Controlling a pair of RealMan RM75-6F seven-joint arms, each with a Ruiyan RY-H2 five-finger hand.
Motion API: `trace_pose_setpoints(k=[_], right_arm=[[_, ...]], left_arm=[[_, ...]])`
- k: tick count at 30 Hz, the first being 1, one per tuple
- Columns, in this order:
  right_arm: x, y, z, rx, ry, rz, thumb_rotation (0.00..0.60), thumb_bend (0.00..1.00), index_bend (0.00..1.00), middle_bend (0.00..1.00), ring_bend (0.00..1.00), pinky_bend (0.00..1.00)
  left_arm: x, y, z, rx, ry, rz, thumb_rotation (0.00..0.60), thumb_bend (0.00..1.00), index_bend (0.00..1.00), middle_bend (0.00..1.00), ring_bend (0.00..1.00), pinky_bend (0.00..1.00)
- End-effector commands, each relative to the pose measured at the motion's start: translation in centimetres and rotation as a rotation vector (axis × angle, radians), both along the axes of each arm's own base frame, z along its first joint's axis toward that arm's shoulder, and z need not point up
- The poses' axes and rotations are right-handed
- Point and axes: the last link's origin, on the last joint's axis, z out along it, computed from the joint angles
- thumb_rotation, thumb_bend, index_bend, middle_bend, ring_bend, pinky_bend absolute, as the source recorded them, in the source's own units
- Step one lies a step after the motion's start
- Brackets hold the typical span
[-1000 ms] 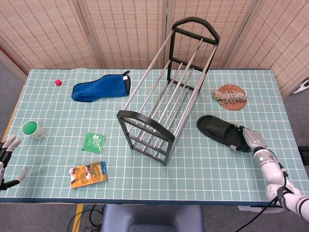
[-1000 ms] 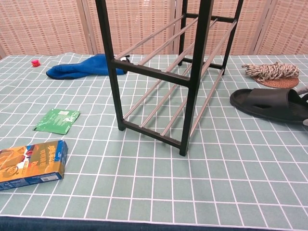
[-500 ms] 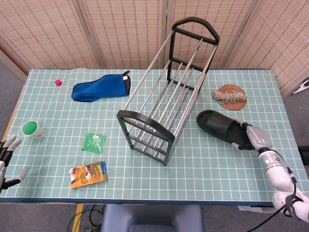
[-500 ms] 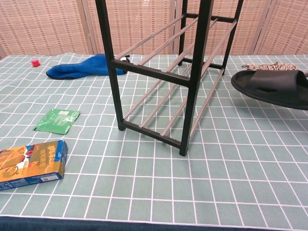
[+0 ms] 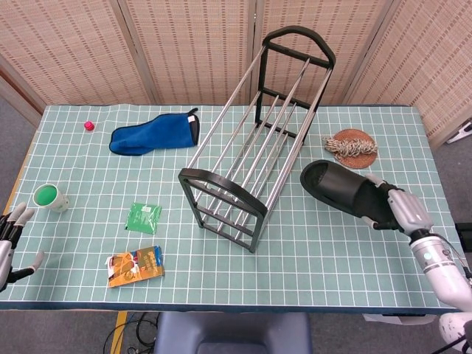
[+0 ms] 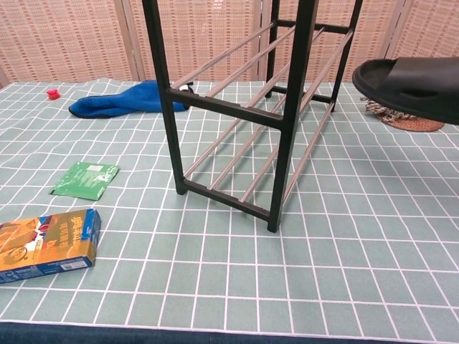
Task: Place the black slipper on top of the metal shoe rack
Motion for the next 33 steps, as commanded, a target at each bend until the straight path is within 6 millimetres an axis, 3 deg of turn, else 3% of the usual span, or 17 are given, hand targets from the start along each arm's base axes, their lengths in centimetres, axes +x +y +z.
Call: trace_pose_setpoints(k=[1, 8, 19, 33], right_arm=[[1.0, 0.1, 1.0, -0.020, -0.011, 0.026, 0.600, 0.30, 0.11, 0.19, 0.23, 0.48], [3.5, -1.5, 1.4, -0.022, -0.037, 0.068, 0.600, 0.30, 0.11, 0.19, 0.23, 0.48], [7.0, -6.0, -0.2, -0.008, -0.072, 0.088, 0.600, 0.30, 0.11, 0.19, 0.23, 0.48], [10.0, -8.4, -1.2, -0.063, -0.087, 0.078, 0.600, 0.29, 0.11, 0.19, 0.23, 0.48]], left_arm=[[-0.1, 0.3, -0.1, -0.002, 0.000, 0.010, 0.600, 0.38, 0.04, 0.00, 0.00, 0.00], [-0.2, 0.3, 0.2, 0.001, -0.022, 0.015, 0.600, 0.38, 0.04, 0.00, 0.00, 0.00], [-0.4, -0.4, 1.3, 0.003, -0.077, -0.003, 0.600, 0.38, 0.04, 0.00, 0.00, 0.00], [-0.8, -1.1, 2.8, -0.015, -0.166, -0.040, 0.600, 0.38, 0.04, 0.00, 0.00, 0.00]])
